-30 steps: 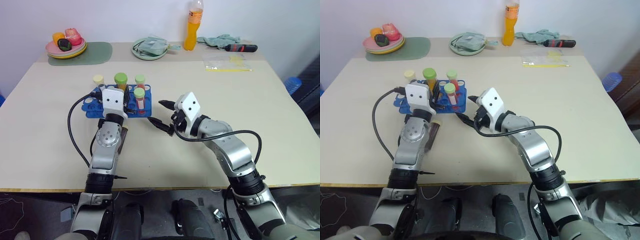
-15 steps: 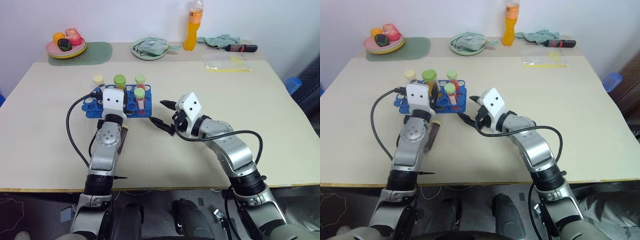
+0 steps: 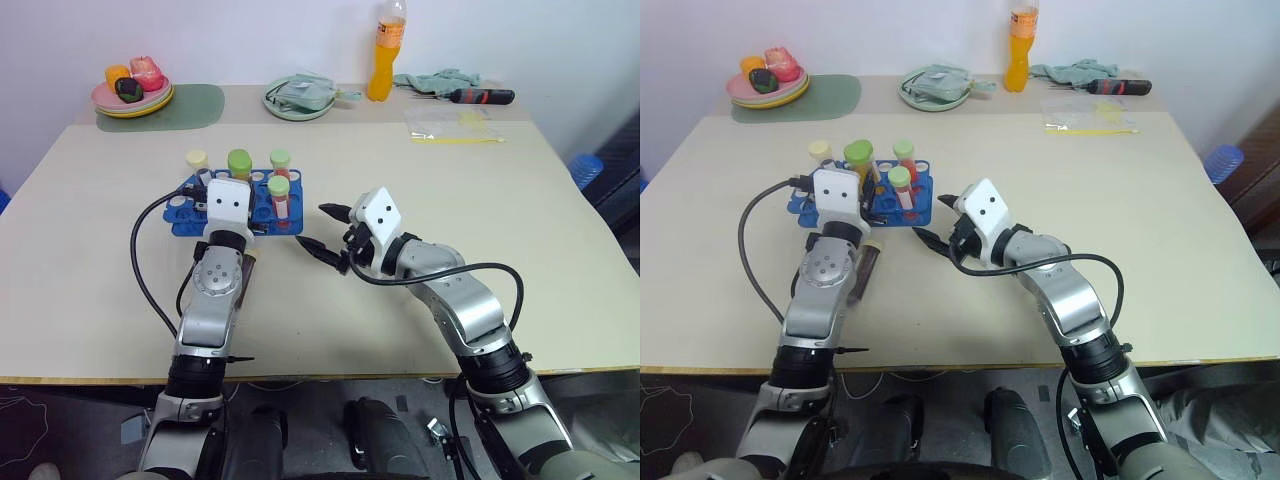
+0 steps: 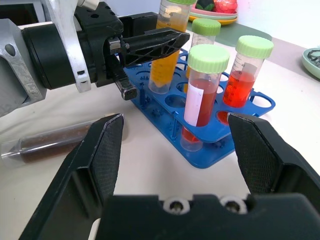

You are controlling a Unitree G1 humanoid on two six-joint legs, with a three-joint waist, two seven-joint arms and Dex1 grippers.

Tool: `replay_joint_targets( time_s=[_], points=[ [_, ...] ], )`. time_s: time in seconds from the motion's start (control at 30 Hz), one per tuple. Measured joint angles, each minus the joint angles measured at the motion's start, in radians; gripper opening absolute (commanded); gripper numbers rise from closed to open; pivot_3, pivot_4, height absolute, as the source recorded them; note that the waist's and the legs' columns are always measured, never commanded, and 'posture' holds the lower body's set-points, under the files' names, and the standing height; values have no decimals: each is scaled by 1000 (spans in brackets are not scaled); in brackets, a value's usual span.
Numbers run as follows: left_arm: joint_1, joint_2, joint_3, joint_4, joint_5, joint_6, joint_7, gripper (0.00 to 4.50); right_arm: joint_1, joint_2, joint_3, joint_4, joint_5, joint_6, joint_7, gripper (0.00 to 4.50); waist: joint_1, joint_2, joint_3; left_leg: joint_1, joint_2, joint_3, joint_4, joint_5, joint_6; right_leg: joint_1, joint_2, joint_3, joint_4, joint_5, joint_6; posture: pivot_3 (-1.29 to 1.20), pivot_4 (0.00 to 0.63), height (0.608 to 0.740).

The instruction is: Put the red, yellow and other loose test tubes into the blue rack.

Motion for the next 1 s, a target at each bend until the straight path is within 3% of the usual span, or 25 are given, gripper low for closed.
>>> replay_joint_targets(
  time_s=[0.83, 1.0],
  points=[
    [0, -49, 50, 8, -119, 15, -20, 755, 1, 0, 1, 0, -10, -1, 2, 3666, 2, 0, 0, 0, 0, 0, 0, 0, 0, 1, 0, 0, 0, 0, 0, 0, 150, 740],
    [9, -46, 48, 5, -121, 17, -33, 3240, 0, 1, 2, 0, -12, -1, 3, 3666, 2, 0, 0, 0, 0, 0, 0, 0, 0, 1, 0, 0, 0, 0, 0, 0, 150, 740]
  ],
)
